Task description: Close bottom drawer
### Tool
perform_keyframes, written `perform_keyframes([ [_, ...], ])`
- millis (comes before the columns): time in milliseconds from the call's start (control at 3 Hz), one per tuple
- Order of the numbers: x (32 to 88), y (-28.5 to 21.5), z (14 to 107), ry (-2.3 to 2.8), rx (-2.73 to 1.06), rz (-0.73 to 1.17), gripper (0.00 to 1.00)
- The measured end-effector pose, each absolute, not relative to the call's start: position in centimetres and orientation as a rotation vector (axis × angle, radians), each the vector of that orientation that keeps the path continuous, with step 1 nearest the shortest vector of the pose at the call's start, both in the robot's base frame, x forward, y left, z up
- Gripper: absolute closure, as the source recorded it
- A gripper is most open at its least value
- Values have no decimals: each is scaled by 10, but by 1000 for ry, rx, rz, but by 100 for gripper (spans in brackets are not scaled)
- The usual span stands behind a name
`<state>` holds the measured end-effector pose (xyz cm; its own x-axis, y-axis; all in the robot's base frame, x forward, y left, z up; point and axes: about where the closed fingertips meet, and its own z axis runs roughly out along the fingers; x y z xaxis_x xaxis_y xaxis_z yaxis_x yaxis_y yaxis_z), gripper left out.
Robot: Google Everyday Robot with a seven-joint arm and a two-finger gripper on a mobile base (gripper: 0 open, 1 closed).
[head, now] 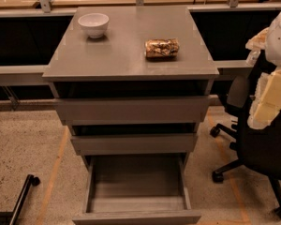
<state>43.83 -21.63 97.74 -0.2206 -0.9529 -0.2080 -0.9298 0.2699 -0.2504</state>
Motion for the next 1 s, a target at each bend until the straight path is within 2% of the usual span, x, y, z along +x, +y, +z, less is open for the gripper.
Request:
perform_keyframes([
  [333, 438, -216, 977, 2228, -1722, -103, 0],
  [667, 438, -215, 979, 2222, -1721, -111, 12],
  [1000, 443, -211, 960, 2195, -1739, -61, 34],
])
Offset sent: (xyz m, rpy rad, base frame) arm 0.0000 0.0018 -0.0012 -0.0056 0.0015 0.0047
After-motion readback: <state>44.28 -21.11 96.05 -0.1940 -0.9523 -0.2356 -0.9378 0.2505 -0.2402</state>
